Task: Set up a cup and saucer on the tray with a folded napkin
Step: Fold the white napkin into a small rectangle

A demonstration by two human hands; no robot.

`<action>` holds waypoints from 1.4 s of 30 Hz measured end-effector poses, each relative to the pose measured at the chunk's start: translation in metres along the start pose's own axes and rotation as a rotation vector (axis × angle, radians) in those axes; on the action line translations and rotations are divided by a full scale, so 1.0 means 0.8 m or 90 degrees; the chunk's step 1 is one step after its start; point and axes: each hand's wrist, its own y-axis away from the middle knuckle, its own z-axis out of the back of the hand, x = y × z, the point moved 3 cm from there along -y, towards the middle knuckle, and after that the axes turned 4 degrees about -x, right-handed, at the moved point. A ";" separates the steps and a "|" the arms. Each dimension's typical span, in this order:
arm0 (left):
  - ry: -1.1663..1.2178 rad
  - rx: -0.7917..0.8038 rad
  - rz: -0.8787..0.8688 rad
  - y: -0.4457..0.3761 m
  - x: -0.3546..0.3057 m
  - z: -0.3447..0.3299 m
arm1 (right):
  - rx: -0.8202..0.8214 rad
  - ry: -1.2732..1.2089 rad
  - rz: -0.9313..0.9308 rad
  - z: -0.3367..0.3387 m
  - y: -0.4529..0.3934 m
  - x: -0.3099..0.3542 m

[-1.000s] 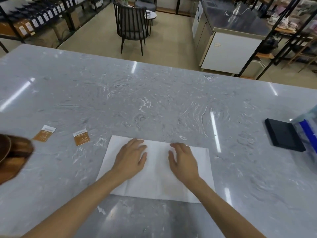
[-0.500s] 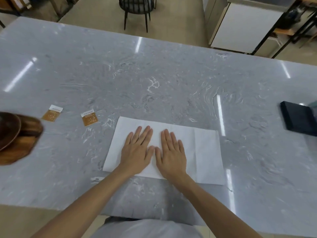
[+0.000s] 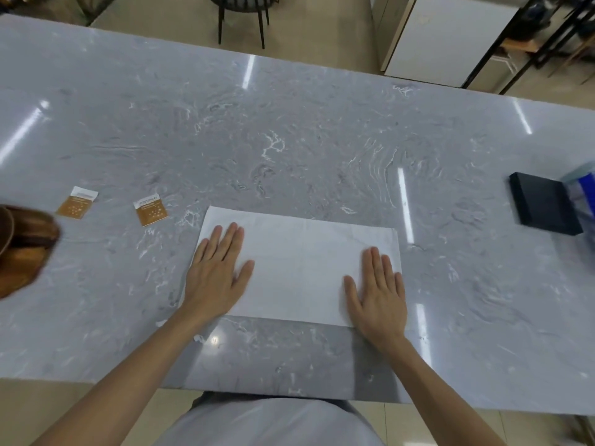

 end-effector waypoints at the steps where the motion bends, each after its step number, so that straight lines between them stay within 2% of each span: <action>1: -0.005 -0.003 0.011 0.000 0.004 0.000 | -0.001 -0.001 -0.002 0.001 0.001 -0.001; 6: -0.003 -0.005 0.056 0.004 0.031 0.007 | 0.001 -0.009 0.004 0.001 0.002 -0.003; 17: 0.015 0.012 0.062 0.002 0.031 0.007 | 0.008 -0.021 0.033 0.004 0.008 -0.017; 24: 0.034 0.000 0.072 -0.013 -0.007 0.023 | -0.026 -0.083 -0.041 0.030 0.029 -0.058; 28: 0.116 0.013 -0.092 -0.049 -0.091 0.029 | -0.071 -0.106 -0.128 0.049 0.044 -0.070; 33: 0.207 0.143 -0.289 -0.117 -0.228 0.024 | -0.001 -0.165 -0.223 0.061 0.064 -0.088; 38: 0.126 0.318 -0.401 -0.178 -0.326 0.005 | 0.051 -0.187 -0.264 0.061 0.085 -0.091; 42: 0.012 0.374 -0.483 -0.214 -0.359 -0.005 | 0.024 -0.260 -0.325 0.058 0.095 -0.091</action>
